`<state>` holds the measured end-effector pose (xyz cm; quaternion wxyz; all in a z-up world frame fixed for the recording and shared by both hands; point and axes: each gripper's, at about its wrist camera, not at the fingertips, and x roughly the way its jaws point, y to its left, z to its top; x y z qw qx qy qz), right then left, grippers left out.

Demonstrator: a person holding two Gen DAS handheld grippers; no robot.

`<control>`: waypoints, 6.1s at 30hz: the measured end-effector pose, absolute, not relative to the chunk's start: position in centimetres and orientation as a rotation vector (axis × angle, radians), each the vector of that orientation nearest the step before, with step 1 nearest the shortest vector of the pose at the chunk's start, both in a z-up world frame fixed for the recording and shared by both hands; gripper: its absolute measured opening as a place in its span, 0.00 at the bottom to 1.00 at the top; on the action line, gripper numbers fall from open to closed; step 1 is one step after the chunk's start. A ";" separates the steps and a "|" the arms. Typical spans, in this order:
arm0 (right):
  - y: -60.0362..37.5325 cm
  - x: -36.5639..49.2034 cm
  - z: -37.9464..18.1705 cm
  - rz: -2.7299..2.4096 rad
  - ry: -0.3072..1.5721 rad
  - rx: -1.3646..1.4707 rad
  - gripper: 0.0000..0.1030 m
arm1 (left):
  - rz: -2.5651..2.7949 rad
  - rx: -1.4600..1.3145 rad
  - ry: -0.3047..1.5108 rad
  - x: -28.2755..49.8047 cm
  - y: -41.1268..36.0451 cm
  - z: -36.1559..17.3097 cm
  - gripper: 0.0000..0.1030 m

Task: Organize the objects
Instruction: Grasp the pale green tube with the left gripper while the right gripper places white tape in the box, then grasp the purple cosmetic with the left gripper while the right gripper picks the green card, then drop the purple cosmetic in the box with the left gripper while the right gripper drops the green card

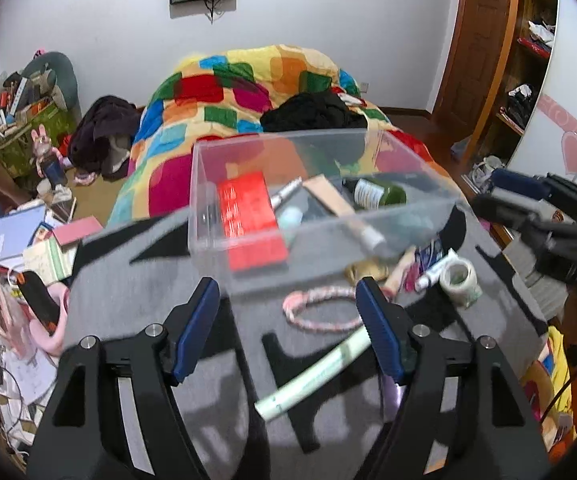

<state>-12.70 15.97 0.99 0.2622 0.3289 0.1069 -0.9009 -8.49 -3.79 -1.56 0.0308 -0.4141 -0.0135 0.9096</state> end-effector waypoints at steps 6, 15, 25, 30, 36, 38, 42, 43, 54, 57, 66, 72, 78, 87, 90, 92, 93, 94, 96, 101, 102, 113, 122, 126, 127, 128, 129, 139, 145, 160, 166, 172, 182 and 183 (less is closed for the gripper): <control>17.7 -12.3 -0.9 -2.452 0.268 0.978 0.57 | 2.716 -1.378 -0.065 -7.6 -3.8 -5.2 0.69; 18.1 -11.6 -5.5 -2.371 0.353 1.094 0.57 | 2.647 -1.413 0.019 -6.9 -2.2 -8.6 0.68; 16.5 -10.9 -6.2 -2.342 0.414 1.030 0.44 | 2.677 -1.348 -0.001 -4.8 -1.5 -8.1 0.17; 16.2 -10.8 -6.2 -2.326 0.401 1.038 0.36 | 2.680 -1.352 -0.015 -3.6 -1.5 -8.0 0.14; 16.3 -10.7 -6.3 -2.312 0.378 1.061 0.37 | 2.718 -1.344 0.000 -4.0 -1.0 -8.1 0.15; 16.4 -10.8 -6.4 -2.312 0.363 1.071 0.37 | 2.747 -1.335 0.004 -4.2 -0.8 -8.3 0.15; 16.6 -10.8 -6.5 -2.313 0.351 1.065 0.37 | 2.781 -1.324 -0.001 -4.3 -0.7 -8.4 0.14; 16.7 -10.8 -6.5 -2.315 0.350 1.063 0.36 | 2.784 -1.323 -0.007 -4.2 -0.7 -8.3 0.14; 17.9 -11.1 -3.7 -2.324 0.172 1.009 0.35 | 2.835 -1.216 -0.112 -3.6 -2.3 -4.7 0.14; 18.0 -11.2 -2.3 -2.328 0.125 0.966 0.35 | 2.856 -1.152 -0.139 -3.9 -2.6 -3.1 0.14; 16.8 -13.3 0.7 -2.371 0.017 0.894 0.35 | 2.913 -1.009 -0.200 -5.8 -3.4 0.7 0.14; 15.1 -15.6 0.9 -2.386 -0.003 0.925 0.35 | 2.921 -1.019 -0.231 -8.7 -4.3 1.4 0.14; 12.3 -17.8 -0.5 -2.386 0.055 1.004 0.35 | 2.914 -1.136 -0.258 -12.5 -4.9 -0.2 0.14; 8.6 -19.1 -2.7 -2.401 0.207 1.052 0.35 | 2.899 -1.245 -0.206 -15.1 -4.1 -2.1 0.14; 7.9 -18.9 -3.0 -2.386 0.231 1.058 0.36 | 2.902 -1.236 -0.179 -14.7 -3.5 -1.9 0.15; 7.8 -18.7 -3.0 -2.391 0.238 1.049 0.36 | 2.903 -1.226 -0.156 -14.2 -3.2 -1.6 0.15; 7.8 -18.6 -2.9 -2.388 0.239 1.047 0.36 | 2.903 -1.222 -0.151 -14.2 -3.1 -1.5 0.16; 7.9 -18.5 -2.9 -2.382 0.237 1.045 0.36 | 2.903 -1.217 -0.146 -14.0 -3.0 -1.3 0.18; 8.1 -18.2 -2.7 -2.372 0.231 1.045 0.38 | 2.907 -1.197 -0.144 -13.5 -2.9 -0.9 0.24; 9.2 -17.2 -1.9 -2.380 0.230 1.020 0.48 | 2.919 -1.145 -0.152 -12.2 -2.8 0.1 0.40; 9.3 -17.0 -1.8 -2.385 0.235 1.012 0.48 | 2.920 -1.135 -0.150 -11.9 -2.7 0.3 0.43; 13.6 -13.4 -0.8 -2.472 0.259 0.944 0.72 | 2.923 -1.099 -0.132 -8.5 -1.6 0.2 0.81; 18.5 -12.3 -2.5 -2.517 0.199 1.025 0.73 | 2.856 -1.187 -0.083 -6.1 -0.1 -2.7 0.85; 20.3 -12.5 -4.4 -2.508 0.153 1.119 0.73 | 2.807 -1.242 -0.088 -5.6 0.5 -4.4 0.85; 20.7 -12.4 -4.8 -2.506 0.144 1.136 0.73 | 2.796 -1.255 -0.090 -5.5 0.7 -4.8 0.85; 20.9 -12.4 -5.4 -2.499 0.130 1.161 0.73 | 2.784 -1.270 -0.092 -5.5 0.9 -5.3 0.85; 21.2 -12.4 -5.7 -2.495 0.123 1.173 0.73 | 2.775 -1.281 -0.092 -5.3 1.2 -5.7 0.85; 20.1 -11.4 -8.0 -2.467 0.188 1.200 0.64 | 2.756 -1.306 -0.044 -5.8 3.2 -7.4 0.76; 19.4 -10.4 -8.6 -2.450 0.237 1.179 0.28 | 2.762 -1.310 -0.007 -6.1 4.0 -8.5 0.48; 20.3 -9.6 -5.8 -2.452 0.115 1.114 0.22 | 2.792 -1.226 -0.069 -5.2 3.1 -6.4 0.24; 19.3 -10.0 -3.1 -2.454 0.092 1.026 0.22 | 2.841 -1.143 -0.130 -5.3 1.3 -3.8 0.24; 17.3 -11.0 -1.0 -2.470 0.117 0.953 0.22 | 2.867 -1.103 -0.183 -6.8 -0.7 -1.4 0.24; 13.8 -14.3 -0.4 -2.446 0.121 0.965 0.22 | 2.842 -1.164 -0.236 -11.5 -3.4 -0.1 0.24; 13.6 -14.6 -0.5 -2.445 0.119 0.970 0.22 | 2.841 -1.168 -0.243 -11.8 -3.5 -0.1 0.24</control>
